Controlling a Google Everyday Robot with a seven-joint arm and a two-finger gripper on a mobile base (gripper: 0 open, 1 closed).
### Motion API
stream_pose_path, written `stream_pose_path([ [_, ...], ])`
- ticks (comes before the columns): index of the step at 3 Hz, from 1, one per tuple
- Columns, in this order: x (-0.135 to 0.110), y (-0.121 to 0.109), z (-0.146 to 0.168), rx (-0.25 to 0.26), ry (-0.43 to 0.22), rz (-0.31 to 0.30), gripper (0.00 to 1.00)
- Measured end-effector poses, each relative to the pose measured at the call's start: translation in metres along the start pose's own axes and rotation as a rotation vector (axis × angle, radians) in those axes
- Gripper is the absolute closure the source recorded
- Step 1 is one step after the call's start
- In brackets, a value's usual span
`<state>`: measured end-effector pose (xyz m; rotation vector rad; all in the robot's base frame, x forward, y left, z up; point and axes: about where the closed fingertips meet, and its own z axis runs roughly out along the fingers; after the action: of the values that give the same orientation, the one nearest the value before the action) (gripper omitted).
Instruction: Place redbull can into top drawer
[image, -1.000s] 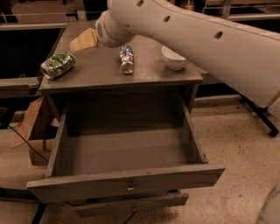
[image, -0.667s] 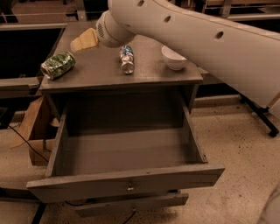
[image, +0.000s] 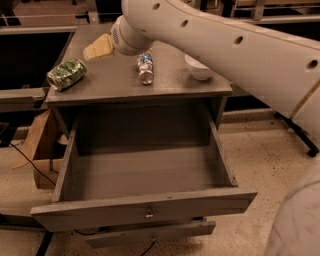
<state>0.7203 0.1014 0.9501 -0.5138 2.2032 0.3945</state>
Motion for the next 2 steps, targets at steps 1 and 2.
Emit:
stream_pose_path([
  [1, 0.013, -0.031, 0.021, 0.097, 0.052, 0.069, 0.00],
  [2, 0.030, -0.060, 0.038, 0.181, 0.084, 0.146, 0.00],
])
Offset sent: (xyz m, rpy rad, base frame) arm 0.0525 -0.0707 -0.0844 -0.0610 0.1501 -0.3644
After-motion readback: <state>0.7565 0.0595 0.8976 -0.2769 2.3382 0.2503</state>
